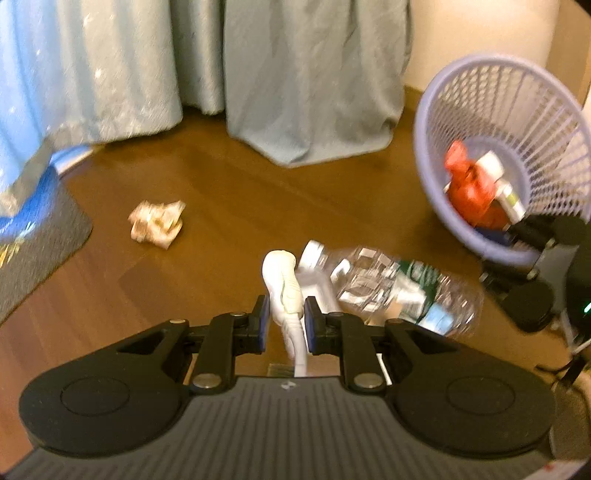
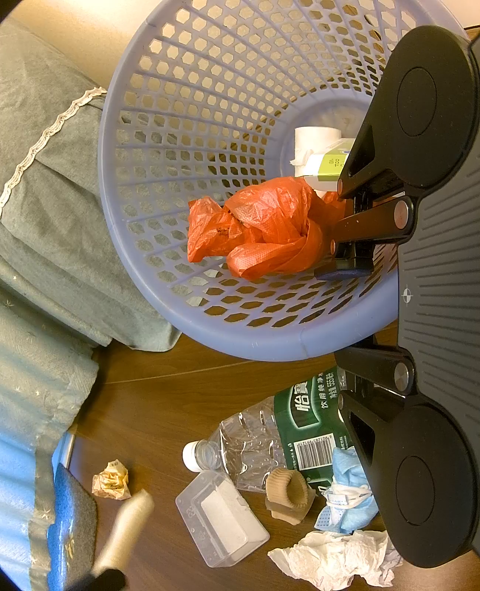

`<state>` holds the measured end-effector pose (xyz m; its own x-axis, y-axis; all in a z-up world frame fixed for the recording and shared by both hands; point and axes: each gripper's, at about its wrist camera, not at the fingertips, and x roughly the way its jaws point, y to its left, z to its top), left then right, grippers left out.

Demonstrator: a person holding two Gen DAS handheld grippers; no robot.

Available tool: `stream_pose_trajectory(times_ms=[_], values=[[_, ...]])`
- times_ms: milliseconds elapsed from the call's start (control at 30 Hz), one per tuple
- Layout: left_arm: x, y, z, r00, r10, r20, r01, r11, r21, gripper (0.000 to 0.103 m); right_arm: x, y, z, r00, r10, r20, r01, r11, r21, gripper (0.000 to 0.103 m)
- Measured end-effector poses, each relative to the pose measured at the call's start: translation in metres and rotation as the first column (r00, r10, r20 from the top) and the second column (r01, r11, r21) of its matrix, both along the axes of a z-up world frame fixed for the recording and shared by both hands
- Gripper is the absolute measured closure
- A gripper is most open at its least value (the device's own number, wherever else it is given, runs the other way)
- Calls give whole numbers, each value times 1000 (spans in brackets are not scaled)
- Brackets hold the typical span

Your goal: Collect trash

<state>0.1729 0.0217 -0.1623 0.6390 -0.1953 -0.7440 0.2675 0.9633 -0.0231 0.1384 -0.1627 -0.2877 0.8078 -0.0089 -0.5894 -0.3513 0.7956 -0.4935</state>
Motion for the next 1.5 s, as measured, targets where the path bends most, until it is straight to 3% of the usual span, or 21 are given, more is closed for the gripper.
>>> stream_pose_trajectory(times_ms=[267, 467, 833, 867, 900, 933, 1100, 1500], values=[[7, -30, 38, 993, -88, 77, 92, 994, -52, 87, 0, 0, 0, 1000, 1, 0, -1, 1000, 0, 89], [15, -62, 63, 972, -200, 125, 208, 976, -58, 87, 0, 0, 0, 1000, 1, 1, -1, 1000, 1, 89], [50, -164, 92, 868, -454, 198, 477, 875, -85, 87, 1, 0, 2, 1000, 0, 1, 0, 1000, 16, 89], [58, -177, 89, 858, -474, 198, 500, 860, -103, 84, 1, 0, 2, 1000, 0, 1, 0, 1000, 16, 89], [66, -188, 86, 852, -490, 185, 513, 851, -112, 70, 1, 0, 1, 1000, 0, 1, 0, 1000, 16, 89], [73, -197, 82, 853, -492, 178, 514, 851, -111, 65, 1, -1, 1, 1000, 2, 0, -2, 1000, 15, 89], [82, -182, 79, 887, -423, 186, 450, 882, -138, 67, 2, -4, 3, 1000, 1, 3, -1, 1000, 30, 89], [62, -60, 52, 972, -215, 94, 219, 975, -35, 66, 3, -4, 4, 1000, -6, 3, 6, 999, 37, 89]])
